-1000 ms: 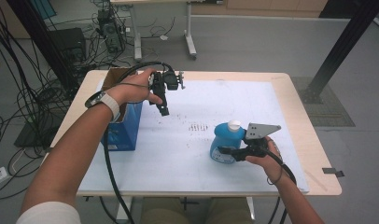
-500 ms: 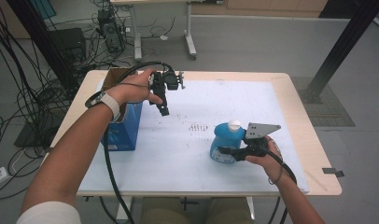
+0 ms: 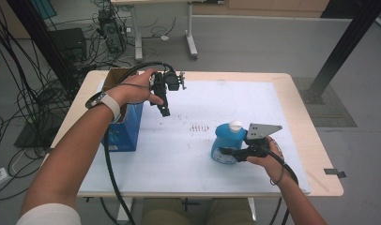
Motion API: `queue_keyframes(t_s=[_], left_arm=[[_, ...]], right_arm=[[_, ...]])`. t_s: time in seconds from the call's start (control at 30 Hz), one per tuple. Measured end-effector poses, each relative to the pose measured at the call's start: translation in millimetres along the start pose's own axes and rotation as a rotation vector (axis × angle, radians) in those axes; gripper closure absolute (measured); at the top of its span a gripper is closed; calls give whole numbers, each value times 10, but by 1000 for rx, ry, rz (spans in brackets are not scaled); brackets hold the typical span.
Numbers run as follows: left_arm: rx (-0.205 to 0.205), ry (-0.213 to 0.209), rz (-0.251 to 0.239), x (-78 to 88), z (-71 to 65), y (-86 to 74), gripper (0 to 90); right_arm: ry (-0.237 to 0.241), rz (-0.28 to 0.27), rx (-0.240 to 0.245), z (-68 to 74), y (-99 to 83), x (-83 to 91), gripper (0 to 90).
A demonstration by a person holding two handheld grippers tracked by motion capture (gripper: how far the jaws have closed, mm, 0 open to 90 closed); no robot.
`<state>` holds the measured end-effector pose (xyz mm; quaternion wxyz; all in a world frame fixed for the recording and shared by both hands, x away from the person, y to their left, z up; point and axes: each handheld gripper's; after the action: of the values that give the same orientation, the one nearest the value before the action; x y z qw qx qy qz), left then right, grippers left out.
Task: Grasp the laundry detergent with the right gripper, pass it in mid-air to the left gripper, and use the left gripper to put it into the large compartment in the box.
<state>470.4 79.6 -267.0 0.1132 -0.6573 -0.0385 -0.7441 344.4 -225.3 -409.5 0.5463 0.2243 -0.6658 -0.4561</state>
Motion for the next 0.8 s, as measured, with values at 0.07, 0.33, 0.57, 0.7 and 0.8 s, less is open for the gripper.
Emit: queue_keyframes(t_s=[0.07, 0.33, 0.57, 0.7, 0.8], left_arm=[[3, 0, -3, 3, -2, -2, 94], [1, -1, -5, 13, -8, 4, 94], [-5, -2, -6, 9, -10, 18, 94], [-6, -2, -9, 8, -10, 25, 94], [-10, -1, -11, 6, -13, 31, 94]], right_arm=[[1, 0, 0, -1, 2, -1, 424], [0, 3, 0, -1, 5, -1, 424], [-1, 3, -2, 1, 5, 0, 423], [-2, 5, -3, 3, 7, -1, 423], [-1, 5, -4, 2, 7, -1, 423]])
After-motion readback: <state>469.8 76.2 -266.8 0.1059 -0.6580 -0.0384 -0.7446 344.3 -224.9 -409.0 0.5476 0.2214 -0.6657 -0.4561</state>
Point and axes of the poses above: each handheld gripper's, and its own axes: x roughly backward along the jaws, y roughly out of its top, z roughly to its left, and after that the axes turned 9 degrees about z, right-handed
